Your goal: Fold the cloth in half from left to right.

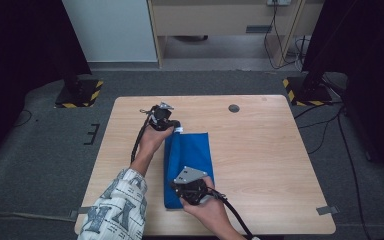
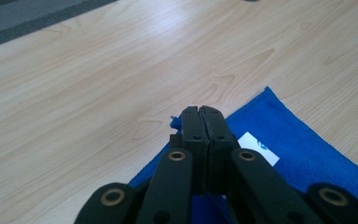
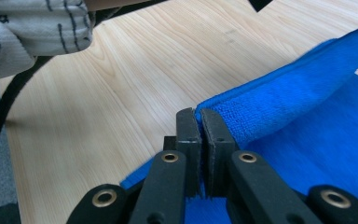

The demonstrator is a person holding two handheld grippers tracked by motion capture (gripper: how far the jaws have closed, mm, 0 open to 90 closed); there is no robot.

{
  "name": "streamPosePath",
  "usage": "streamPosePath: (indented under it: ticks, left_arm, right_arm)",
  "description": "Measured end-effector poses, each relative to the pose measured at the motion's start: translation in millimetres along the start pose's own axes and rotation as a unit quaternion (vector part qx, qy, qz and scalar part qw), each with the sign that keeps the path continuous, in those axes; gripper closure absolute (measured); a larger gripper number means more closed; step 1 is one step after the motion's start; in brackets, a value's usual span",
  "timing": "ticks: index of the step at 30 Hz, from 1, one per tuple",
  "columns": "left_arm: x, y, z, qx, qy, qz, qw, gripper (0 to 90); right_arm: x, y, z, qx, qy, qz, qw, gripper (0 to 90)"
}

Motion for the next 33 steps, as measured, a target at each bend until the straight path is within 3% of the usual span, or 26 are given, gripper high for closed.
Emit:
streamPosePath:
  ticks: [6, 17, 33]
  left_arm:
    - [-2.9, -14.4, -19.4, 0.011, -0.007, 0.003, 0.9999, 89.1]
    - [-9.7, -27.6, -37.2, 0.018, -0.013, 0.012, 0.9997, 89.1]
    - [-6.6, -45.7, -49.0, 0.03, -0.015, 0.028, 0.999, 88.9]
  right_arm:
    - [17.4, 8.7, -6.2, 0.01, -0.011, 0.011, 0.9998, 87.2]
    - [33.6, 18.3, -13.1, 0.022, -0.026, 0.017, 0.9993, 86.8]
    - [50.3, 27.0, -20.3, 0.035, -0.039, 0.033, 0.9981, 84.3]
Point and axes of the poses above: each handheld gripper's, and its own axes: y roughly backward along the jaws, x roughly out of its underside, z roughly to its left, the point moved 3 cm from there along -y, roughly forward along the jaws, and after that the axes turned 10 degrees about y, right-handed, at the moved point
